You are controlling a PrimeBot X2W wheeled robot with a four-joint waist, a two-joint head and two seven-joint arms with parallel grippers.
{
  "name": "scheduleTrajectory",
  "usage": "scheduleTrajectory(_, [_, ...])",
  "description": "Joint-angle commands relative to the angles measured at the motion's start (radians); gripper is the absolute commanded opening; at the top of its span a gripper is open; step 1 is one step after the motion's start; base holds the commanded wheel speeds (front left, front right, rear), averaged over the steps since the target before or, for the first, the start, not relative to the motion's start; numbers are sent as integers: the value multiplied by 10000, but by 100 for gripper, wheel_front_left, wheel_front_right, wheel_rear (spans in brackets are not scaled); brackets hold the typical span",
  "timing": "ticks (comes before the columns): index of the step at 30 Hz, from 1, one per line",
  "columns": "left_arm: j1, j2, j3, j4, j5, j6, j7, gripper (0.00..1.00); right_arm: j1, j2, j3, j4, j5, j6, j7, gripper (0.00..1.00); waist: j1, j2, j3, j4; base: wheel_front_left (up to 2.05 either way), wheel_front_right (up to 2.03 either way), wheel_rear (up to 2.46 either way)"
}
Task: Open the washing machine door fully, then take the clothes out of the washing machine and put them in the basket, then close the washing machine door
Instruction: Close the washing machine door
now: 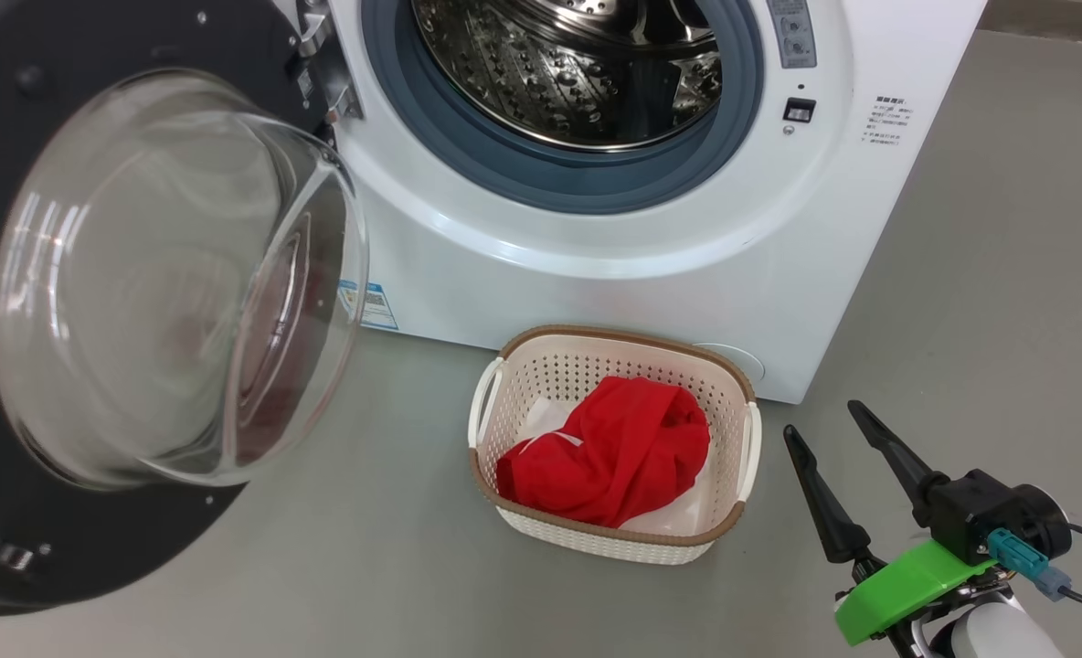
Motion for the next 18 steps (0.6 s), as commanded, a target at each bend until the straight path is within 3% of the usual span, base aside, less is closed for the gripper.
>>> scheduleTrajectory(1, [315,198,-98,-466,-21,17,248,0,-226,-21,191,-191,110,48,-63,100,0,0,-28,12,0,0,0])
scheduleTrajectory(7, [719,-214,-154,-1264,-212,105,567,0,-223,35,176,-185,103,48,-63,100,0,0,-91,31,0,0,0])
scheduleTrajectory(18, [1565,-1215,-79,-3432,-782,668,1138,0,-151,154,176,-211,112,48,-63,100,0,0,-147,-125,0,0,0])
